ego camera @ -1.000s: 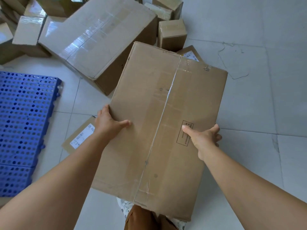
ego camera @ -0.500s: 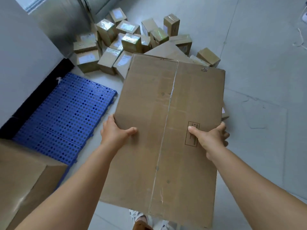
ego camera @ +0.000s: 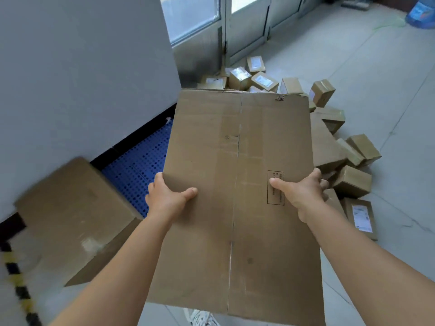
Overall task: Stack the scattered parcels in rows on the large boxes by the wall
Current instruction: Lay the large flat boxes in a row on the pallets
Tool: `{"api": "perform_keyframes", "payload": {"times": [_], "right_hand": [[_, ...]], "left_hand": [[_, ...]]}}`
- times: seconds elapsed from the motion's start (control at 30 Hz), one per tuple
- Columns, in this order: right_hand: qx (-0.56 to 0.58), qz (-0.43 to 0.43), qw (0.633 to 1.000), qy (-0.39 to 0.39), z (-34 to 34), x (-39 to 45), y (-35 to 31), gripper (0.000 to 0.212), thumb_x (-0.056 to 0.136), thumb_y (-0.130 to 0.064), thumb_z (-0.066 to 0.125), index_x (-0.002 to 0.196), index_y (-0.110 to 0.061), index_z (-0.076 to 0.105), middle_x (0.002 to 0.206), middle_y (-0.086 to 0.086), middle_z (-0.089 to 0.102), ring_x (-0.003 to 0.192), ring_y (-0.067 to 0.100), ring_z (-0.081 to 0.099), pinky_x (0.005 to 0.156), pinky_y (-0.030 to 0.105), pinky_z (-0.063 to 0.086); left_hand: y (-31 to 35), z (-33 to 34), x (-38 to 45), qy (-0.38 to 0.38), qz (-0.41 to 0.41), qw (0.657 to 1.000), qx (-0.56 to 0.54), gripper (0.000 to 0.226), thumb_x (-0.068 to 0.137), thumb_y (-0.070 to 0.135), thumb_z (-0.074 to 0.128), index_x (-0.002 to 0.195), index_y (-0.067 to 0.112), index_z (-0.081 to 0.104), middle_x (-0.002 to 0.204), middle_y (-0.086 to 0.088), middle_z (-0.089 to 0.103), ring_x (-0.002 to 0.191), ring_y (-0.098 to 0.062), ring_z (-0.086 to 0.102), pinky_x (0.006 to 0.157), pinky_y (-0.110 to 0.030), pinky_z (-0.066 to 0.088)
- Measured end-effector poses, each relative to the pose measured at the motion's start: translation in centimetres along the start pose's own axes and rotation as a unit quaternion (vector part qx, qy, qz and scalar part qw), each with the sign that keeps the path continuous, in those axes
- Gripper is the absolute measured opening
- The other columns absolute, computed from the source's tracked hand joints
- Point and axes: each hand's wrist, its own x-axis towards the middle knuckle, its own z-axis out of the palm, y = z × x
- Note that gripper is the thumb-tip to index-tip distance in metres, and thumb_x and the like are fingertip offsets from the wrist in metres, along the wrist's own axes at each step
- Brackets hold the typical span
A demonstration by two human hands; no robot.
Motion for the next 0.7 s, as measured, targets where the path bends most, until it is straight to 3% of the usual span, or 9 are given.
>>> {"api": "perform_keyframes", "payload": {"times": [0.37, 0.7], "right_hand": [[-0.064, -0.088, 0.991, -0.081, 8.4, -3.7, -12.8, 0.112, 0.07, -0.04, 0.082, 0.152, -0.023, 0.007, 0.151, 0.009, 0.02, 0.136, 0.036, 0.024, 0.106, 0.049, 0.033], [-0.096, -0.128, 0.974, -0.161, 15.5, -1.1, -20.2, 0.101, 0.068, -0.044, 0.082, 0.146, -0.036, 0.017, 0.139, 0.014, 0.028, 0.128, 0.038, 0.032, 0.102, 0.049, 0.037]], "left_hand": [[-2.6, -10.9, 4.8, 0.086, -0.073, 0.992, -0.061, 0.104, 0.069, 0.044, 0.08, 0.151, 0.023, 0.018, 0.15, -0.004, 0.028, 0.139, -0.03, 0.023, 0.108, -0.049, 0.031], [-3.4, -14.2, 8.9, 0.176, -0.151, 0.967, -0.103, 0.106, 0.067, 0.044, 0.082, 0.15, 0.023, 0.02, 0.148, -0.004, 0.031, 0.137, -0.03, 0.028, 0.106, -0.048, 0.033]]}}
